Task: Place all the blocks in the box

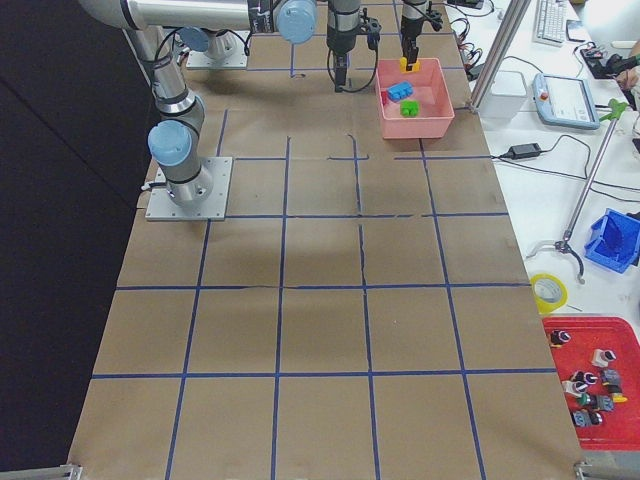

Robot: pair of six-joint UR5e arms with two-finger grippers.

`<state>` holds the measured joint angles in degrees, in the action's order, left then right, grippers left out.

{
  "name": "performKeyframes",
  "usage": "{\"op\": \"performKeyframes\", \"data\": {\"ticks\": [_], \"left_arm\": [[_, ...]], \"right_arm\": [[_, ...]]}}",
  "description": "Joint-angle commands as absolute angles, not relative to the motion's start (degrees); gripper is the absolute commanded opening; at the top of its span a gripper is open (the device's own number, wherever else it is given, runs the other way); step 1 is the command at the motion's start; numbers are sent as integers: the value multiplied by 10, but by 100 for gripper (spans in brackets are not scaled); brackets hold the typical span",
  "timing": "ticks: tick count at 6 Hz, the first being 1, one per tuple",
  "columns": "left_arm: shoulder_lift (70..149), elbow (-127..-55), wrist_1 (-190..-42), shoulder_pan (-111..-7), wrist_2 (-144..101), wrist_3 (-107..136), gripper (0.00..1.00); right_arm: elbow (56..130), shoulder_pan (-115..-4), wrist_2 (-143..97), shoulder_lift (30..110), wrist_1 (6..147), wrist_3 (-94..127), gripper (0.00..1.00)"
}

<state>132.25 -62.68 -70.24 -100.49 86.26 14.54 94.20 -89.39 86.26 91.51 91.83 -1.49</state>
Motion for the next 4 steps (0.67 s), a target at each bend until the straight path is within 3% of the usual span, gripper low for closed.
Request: {"op": "performKeyframes", "data": {"ticks": [1,4], "left_arm": [[1317,-636,-700,-1005,866,151,99],[1244,-648,-725,-1004,869,143,100]], "right_arm": [[942,-894,862,917,918,-15,100],[942,-894,865,918,918,-18,100]]}}
